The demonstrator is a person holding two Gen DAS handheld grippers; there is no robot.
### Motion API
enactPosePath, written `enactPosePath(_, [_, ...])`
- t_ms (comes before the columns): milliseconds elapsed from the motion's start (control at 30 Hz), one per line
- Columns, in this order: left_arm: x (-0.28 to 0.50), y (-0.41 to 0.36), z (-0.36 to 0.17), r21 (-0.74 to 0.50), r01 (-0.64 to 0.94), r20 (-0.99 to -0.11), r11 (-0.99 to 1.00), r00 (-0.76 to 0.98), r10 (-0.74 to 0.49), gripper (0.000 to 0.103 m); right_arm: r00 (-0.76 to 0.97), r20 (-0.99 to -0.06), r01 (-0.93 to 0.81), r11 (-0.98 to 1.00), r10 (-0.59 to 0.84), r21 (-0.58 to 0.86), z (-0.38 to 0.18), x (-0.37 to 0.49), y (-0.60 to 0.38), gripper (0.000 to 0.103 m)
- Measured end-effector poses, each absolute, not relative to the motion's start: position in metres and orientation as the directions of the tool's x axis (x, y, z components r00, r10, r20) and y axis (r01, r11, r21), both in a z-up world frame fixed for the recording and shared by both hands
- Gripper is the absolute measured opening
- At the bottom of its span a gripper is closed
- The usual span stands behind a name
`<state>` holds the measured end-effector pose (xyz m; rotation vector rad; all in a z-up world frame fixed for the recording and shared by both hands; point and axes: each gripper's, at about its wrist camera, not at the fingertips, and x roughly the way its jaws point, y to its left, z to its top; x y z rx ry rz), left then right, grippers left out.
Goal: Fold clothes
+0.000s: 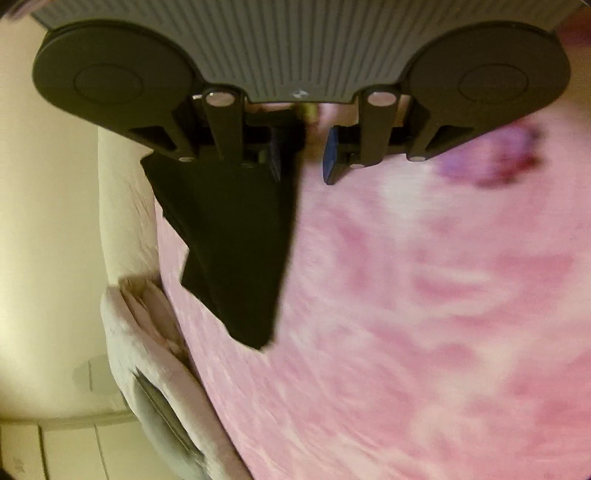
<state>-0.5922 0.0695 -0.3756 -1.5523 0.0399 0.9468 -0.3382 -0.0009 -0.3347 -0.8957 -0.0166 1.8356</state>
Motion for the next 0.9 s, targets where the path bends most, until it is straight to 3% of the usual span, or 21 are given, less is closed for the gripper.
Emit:
enactPosePath(67, [-0.601,0.066,-0.375,-0.817,-0.514,-0.571,-0.260,0.661,0.488,0.023,-0.189,-0.568,-0.671,-0.527,0.801,-0.521,-0.351,-0.360,-0.008,0.049])
enactPosePath(133, [-0.605,0.066,-0.373,-0.818,-0.515,-0.569,-0.255,0.660,0.491,0.026,-0.183,-0.543,-0.546,-0.544,0.820,-0.637,-0.368,-0.379,-0.015,0.060])
enactPosePath(267, [-0.611,0.067,-0.374,-0.822,-0.514,-0.563,-0.245,0.668,0.487,0.028,-0.176,-0.457,-0.361,-0.489,0.872,-0.794,-0.391,-0.406,-0.022,0.064])
enactPosePath(467, [-0.615,0.067,-0.376,-0.830,-0.508,-0.551,-0.229,0.688,0.472,0.028,-0.239,-0.427,-0.218,-0.477,0.872,-0.851,-0.406,-0.424,-0.020,0.067])
enactPosePath(667, [-0.615,0.068,-0.376,-0.830,-0.510,-0.553,-0.226,0.694,0.461,0.028,-0.284,-0.481,-0.169,-0.537,0.829,-0.826,-0.403,-0.433,-0.003,0.065])
enactPosePath(767, [-0.615,0.068,-0.376,-0.828,-0.512,-0.556,-0.230,0.695,0.457,0.028,-0.291,-0.530,-0.150,-0.585,0.796,-0.797,-0.399,-0.441,0.006,0.051])
enactPosePath(833, [-0.615,0.068,-0.376,-0.826,-0.513,-0.558,-0.232,0.694,0.454,0.028,-0.295,-0.573,-0.155,-0.631,0.764,-0.760,-0.398,-0.446,0.012,0.023])
enactPosePath(900, [-0.604,0.074,-0.373,-0.822,-0.528,-0.563,-0.214,0.696,0.445,0.028,-0.302,-0.584,-0.244,-0.654,0.753,-0.717,-0.392,-0.444,0.020,0.015])
